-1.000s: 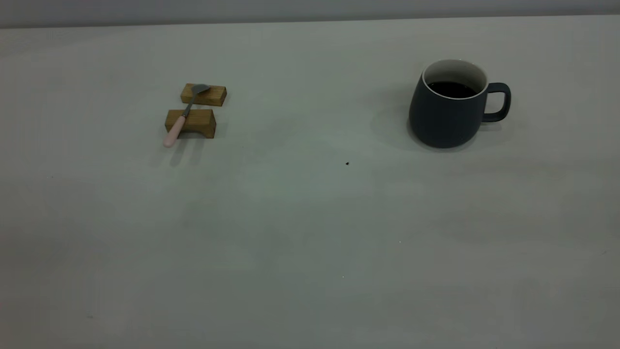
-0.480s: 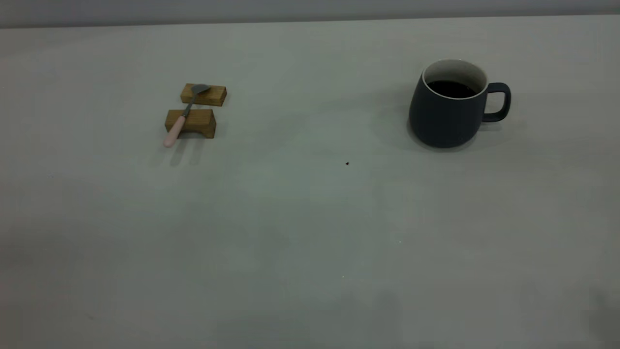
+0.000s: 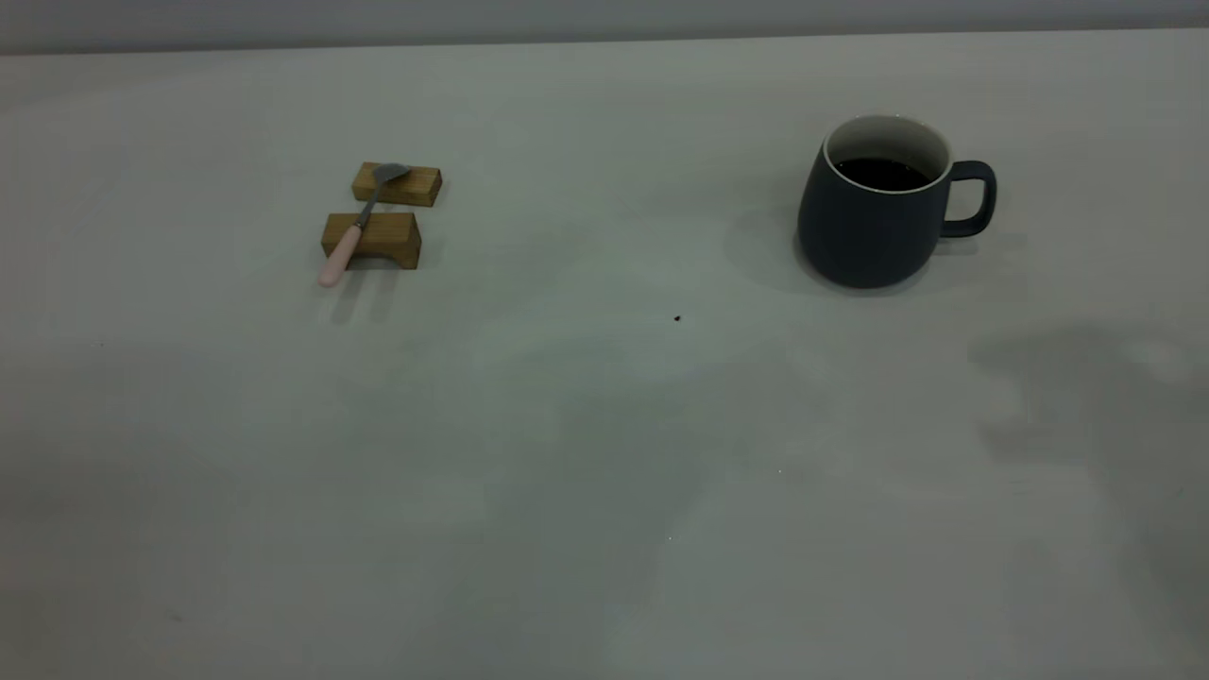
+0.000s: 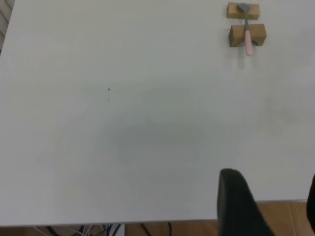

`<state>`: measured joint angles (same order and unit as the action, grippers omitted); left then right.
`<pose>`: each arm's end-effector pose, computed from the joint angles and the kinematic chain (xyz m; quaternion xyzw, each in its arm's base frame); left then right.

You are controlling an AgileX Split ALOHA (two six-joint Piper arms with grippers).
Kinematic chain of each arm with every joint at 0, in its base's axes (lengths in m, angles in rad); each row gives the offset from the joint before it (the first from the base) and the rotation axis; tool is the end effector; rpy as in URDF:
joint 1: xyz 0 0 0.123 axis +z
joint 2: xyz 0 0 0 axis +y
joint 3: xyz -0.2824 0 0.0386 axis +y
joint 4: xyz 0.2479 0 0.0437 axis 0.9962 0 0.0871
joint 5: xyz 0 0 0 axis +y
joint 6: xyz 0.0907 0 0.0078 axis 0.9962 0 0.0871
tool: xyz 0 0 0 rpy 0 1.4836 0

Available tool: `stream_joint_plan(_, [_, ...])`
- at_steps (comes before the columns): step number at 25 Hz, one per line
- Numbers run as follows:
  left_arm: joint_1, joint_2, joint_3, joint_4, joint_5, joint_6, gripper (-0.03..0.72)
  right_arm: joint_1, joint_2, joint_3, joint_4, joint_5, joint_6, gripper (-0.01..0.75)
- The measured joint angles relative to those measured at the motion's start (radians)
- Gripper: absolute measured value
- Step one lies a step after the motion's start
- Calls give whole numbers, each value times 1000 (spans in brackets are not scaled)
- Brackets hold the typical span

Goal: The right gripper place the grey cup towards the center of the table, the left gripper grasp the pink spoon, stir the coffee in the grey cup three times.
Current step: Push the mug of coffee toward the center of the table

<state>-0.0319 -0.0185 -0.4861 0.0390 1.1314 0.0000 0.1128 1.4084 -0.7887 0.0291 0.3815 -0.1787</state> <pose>-0.0091 0.0035 0.2676 0.0124 0.8697 0.0116 0.4932 0.2732 0.0319 0.2274 -0.1265 0.9380 -0.0011 0.3226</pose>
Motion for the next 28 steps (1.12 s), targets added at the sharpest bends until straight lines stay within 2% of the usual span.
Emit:
stream_joint_plan(6, [0,0,0,0,0,0,415,0,264,-194,0,-1,-284,376])
stream_joint_plan(10, [0,0,0,0,0,0,415,-20,445,-324,50,9,-637,376])
stream_joint_plan(15, [0,0,0,0,0,0,415,-86,620,-461,292,72,-1082,390])
stream_joint_plan(19, [0,0,0,0,0,0,415,-133,724,-523,513,131,-1496,459])
stream_joint_plan(23, [0,0,0,0,0,0,415,-164,807,-546,714,131,-1834,536])
stream_joint_plan(28, [0,0,0,0,0,0,415,-174,883,-558,786,95,-1944,565])
